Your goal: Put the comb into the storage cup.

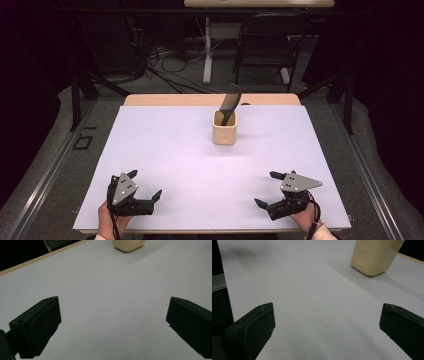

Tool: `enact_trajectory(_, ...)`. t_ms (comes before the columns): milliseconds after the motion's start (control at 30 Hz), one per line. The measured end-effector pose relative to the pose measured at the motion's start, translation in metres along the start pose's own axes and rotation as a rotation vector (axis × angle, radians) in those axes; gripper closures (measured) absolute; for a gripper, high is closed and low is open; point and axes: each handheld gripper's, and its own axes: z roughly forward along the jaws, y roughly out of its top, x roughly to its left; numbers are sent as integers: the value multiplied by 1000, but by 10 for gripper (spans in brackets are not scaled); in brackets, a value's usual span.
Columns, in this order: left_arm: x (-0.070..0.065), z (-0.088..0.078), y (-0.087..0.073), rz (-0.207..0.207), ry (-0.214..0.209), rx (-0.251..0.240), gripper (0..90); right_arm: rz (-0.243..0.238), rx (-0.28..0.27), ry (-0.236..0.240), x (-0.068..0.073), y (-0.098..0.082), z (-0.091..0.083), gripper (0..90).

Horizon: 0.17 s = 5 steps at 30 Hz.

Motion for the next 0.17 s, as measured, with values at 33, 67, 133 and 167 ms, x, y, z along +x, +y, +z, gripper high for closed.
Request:
enact_trajectory(33,1,0,0,-7,1,-4,0,1,0,-1,0,0,0,0)
enact_trajectory(67,2,0,0,-7,6,-4,0,1,2,-2,0,0,0,0)
enact_trajectory(133,4,0,0,-20,9,-9,0,3,5,-2,-1,0,0,0)
enact_trajectory(167,6,0,0,-26,8,-8,0,2,5,-2,-1,0,0,0)
